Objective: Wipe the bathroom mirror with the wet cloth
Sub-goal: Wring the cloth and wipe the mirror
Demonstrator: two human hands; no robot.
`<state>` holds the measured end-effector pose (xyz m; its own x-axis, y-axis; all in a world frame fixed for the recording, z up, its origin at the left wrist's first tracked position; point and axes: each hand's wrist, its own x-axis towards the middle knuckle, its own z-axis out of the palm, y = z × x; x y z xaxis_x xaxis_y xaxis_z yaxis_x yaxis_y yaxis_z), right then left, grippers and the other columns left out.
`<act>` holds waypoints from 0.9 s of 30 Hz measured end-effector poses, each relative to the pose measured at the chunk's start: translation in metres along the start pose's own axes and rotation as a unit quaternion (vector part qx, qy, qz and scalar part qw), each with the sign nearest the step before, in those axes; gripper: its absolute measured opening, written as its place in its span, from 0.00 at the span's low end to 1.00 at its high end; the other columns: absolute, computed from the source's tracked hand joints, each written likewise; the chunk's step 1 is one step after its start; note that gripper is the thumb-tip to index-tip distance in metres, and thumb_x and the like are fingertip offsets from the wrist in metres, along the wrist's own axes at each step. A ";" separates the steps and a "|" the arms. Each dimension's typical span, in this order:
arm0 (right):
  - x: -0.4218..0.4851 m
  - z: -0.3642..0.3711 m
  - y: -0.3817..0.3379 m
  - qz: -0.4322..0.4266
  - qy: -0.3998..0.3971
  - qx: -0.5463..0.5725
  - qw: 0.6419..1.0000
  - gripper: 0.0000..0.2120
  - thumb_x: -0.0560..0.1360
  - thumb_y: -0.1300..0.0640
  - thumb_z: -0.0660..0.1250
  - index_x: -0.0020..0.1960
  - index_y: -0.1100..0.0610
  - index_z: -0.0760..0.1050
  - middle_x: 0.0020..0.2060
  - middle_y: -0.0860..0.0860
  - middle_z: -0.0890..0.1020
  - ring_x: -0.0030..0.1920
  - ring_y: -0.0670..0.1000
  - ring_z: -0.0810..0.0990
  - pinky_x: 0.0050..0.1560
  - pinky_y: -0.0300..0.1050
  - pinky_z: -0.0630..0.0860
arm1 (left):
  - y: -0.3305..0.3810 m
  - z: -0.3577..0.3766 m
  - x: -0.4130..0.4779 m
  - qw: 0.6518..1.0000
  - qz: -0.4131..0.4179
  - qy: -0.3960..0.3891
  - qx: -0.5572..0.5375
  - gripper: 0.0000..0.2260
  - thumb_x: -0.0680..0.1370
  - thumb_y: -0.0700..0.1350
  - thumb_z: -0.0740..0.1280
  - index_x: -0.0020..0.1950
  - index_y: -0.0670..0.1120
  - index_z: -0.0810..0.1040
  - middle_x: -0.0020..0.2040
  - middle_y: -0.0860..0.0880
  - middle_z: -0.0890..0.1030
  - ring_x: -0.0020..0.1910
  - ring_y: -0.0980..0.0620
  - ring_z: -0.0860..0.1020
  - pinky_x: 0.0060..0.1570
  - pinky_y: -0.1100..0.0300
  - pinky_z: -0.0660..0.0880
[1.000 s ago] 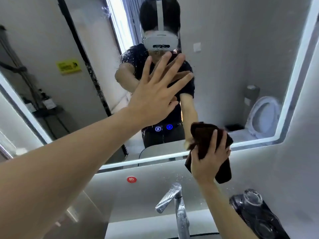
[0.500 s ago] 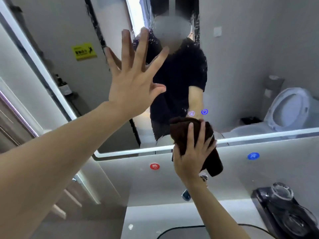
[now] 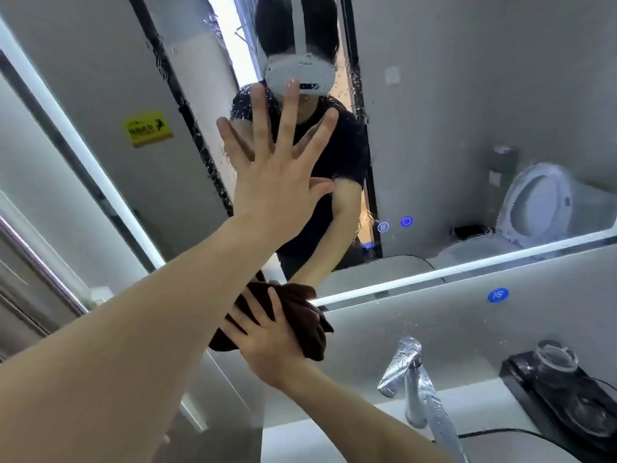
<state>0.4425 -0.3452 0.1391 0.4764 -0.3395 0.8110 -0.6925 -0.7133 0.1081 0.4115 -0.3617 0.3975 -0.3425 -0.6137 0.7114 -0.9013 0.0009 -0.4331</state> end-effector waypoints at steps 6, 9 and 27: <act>-0.006 -0.030 0.035 0.040 0.004 -0.004 0.999 0.33 0.78 0.54 0.65 0.81 0.47 0.61 0.82 0.50 0.60 0.82 0.59 0.56 0.79 0.68 0.50 | 0.001 -0.001 -0.001 1.000 -0.001 -0.011 -0.008 0.40 0.79 0.68 0.59 0.83 0.59 0.42 0.84 0.41 0.40 0.80 0.29 0.41 0.69 0.19 0.47; -0.014 -0.050 0.065 0.089 0.015 -0.001 0.996 0.37 0.75 0.52 0.67 0.82 0.48 0.59 0.83 0.52 0.56 0.82 0.61 0.52 0.78 0.70 0.52 | 0.000 0.000 -0.001 1.000 0.001 -0.011 -0.005 0.40 0.79 0.68 0.60 0.83 0.59 0.42 0.84 0.40 0.40 0.80 0.29 0.41 0.69 0.19 0.47; -0.049 -0.137 0.229 0.487 0.291 0.161 0.808 0.31 0.81 0.54 0.62 0.81 0.54 0.58 0.82 0.54 0.56 0.81 0.57 0.56 0.79 0.63 0.56 | 0.002 0.001 0.000 1.000 -0.010 -0.016 -0.002 0.40 0.79 0.68 0.59 0.83 0.60 0.41 0.83 0.41 0.37 0.80 0.29 0.39 0.69 0.20 0.46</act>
<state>0.1866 -0.4078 0.2030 -0.6093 -0.5570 0.5644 -0.3643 -0.4356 -0.8231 0.4105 -0.3622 0.3960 -0.3164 -0.6389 0.7012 -0.9088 -0.0077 -0.4171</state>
